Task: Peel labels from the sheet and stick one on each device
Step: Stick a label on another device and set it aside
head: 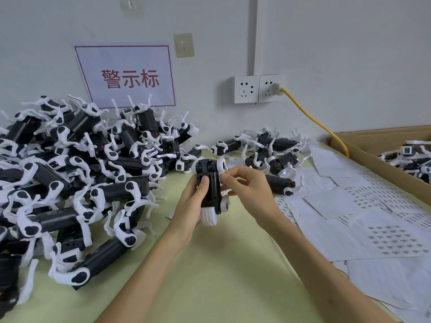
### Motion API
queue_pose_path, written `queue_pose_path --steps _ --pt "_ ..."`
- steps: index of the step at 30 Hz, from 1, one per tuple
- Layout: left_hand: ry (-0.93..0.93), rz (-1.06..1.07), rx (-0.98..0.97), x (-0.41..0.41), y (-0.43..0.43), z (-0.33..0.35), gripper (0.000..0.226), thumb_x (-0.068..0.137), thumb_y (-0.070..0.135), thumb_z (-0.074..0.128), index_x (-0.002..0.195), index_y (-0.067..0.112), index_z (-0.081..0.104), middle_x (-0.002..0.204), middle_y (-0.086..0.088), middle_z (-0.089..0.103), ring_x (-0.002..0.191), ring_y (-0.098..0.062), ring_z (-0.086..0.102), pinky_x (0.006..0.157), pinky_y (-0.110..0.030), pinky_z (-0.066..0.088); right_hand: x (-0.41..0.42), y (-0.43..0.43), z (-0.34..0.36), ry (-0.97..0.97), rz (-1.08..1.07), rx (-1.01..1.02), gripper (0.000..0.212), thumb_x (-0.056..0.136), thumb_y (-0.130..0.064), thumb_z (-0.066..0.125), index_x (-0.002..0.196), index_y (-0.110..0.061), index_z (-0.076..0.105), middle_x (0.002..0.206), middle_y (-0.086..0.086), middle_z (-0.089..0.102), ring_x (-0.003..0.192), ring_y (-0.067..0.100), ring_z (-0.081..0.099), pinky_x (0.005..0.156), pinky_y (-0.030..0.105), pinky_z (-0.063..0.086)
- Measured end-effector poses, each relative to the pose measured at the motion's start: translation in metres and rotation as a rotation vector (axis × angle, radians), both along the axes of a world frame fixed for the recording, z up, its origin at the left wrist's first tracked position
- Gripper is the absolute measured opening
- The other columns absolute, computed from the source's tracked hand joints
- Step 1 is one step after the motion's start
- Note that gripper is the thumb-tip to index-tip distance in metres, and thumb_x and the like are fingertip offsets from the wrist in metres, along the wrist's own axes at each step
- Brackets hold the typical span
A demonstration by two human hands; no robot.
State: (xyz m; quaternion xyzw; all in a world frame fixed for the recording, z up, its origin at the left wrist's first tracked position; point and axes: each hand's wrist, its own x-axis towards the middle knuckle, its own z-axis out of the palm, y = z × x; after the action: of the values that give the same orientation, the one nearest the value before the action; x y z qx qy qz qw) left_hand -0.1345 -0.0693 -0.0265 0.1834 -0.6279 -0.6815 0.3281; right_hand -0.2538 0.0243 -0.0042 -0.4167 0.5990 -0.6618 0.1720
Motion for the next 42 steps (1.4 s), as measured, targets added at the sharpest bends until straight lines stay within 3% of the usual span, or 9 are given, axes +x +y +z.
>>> queue_pose_path --steps 7,15,20,24,29,33,37,40,42 --pt "-0.039 0.007 -0.013 0.0 -0.001 -0.001 0.027 0.106 0.043 0.046 0.123 0.04 0.067 0.127 0.002 0.072 0.122 -0.022 0.067 0.11 -0.057 0.046 0.0 0.0 -0.001 -0.003 -0.015 0.014 0.017 0.096 -0.013 0.069 0.079 -0.011 0.07 0.077 0.003 0.073 0.075 0.017 0.074 0.064 0.021 0.054" --pt "-0.028 0.006 -0.018 0.0 0.001 0.0 0.03 0.105 0.043 0.047 0.127 0.032 0.065 0.125 -0.001 0.072 0.119 -0.024 0.068 0.107 -0.055 0.049 -0.002 -0.001 -0.003 0.03 -0.046 0.032 0.017 0.096 -0.015 0.07 0.079 -0.014 0.071 0.078 0.005 0.074 0.072 0.016 0.073 0.063 0.019 0.053" --pt "-0.031 0.018 -0.034 0.0 0.001 0.001 0.028 0.106 0.043 0.047 0.122 0.031 0.066 0.12 -0.003 0.074 0.117 -0.026 0.069 0.099 -0.042 0.055 -0.002 -0.001 -0.004 0.048 -0.064 0.038 0.017 0.095 -0.015 0.07 0.078 -0.015 0.071 0.074 0.001 0.073 0.067 0.011 0.07 0.061 0.018 0.05" --pt "-0.032 0.014 -0.048 0.0 0.002 0.002 0.029 0.107 0.042 0.046 0.124 0.029 0.065 0.121 -0.008 0.073 0.117 -0.028 0.068 0.1 -0.042 0.054 -0.002 -0.002 -0.003 0.068 -0.077 0.048 0.018 0.094 -0.015 0.071 0.076 -0.017 0.071 0.076 0.001 0.072 0.065 0.011 0.068 0.061 0.019 0.049" --pt "-0.013 0.026 -0.053 0.002 0.003 0.002 0.027 0.107 0.04 0.046 0.122 0.031 0.066 0.115 0.0 0.075 0.11 -0.021 0.071 0.08 -0.024 0.059 -0.002 0.0 -0.002 0.082 -0.085 0.045 0.018 0.093 -0.016 0.073 0.075 -0.02 0.072 0.074 0.003 0.072 0.063 0.013 0.065 0.06 0.021 0.047" --pt "-0.002 0.03 -0.052 0.002 0.004 0.004 0.026 0.107 0.039 0.046 0.121 0.028 0.066 0.119 -0.012 0.07 0.106 -0.023 0.07 0.078 -0.033 0.062 -0.003 0.001 -0.002 0.081 -0.079 0.041 0.018 0.093 -0.016 0.073 0.075 -0.02 0.073 0.071 -0.001 0.071 0.061 0.011 0.063 0.058 0.018 0.046" --pt "-0.006 0.022 -0.051 0.003 0.004 0.004 0.027 0.107 0.04 0.047 0.123 0.028 0.065 0.121 -0.01 0.07 0.11 -0.024 0.069 0.086 -0.037 0.058 -0.003 0.001 -0.001 0.066 -0.063 0.041 0.018 0.092 -0.016 0.075 0.074 -0.02 0.074 0.068 -0.004 0.071 0.059 0.01 0.061 0.058 0.017 0.045" --pt "0.013 -0.029 -0.017 0.006 0.006 0.007 0.034 0.1 0.049 0.055 0.126 0.03 0.066 0.12 -0.011 0.071 0.107 -0.025 0.07 0.083 -0.032 0.057 -0.006 0.003 0.002 -0.041 0.007 0.036 0.021 0.087 -0.017 0.08 0.068 -0.023 0.076 0.067 -0.007 0.071 0.059 0.008 0.061 0.058 0.013 0.045" --pt "0.029 -0.044 -0.009 0.007 0.005 0.009 0.038 0.097 0.051 0.055 0.124 0.028 0.068 0.111 -0.011 0.071 0.103 -0.027 0.066 0.087 -0.037 0.052 -0.009 0.005 0.003 -0.112 0.053 0.052 0.028 0.083 -0.021 0.083 0.058 -0.025 0.071 0.066 -0.005 0.07 0.06 0.008 0.061 0.059 0.014 0.046"
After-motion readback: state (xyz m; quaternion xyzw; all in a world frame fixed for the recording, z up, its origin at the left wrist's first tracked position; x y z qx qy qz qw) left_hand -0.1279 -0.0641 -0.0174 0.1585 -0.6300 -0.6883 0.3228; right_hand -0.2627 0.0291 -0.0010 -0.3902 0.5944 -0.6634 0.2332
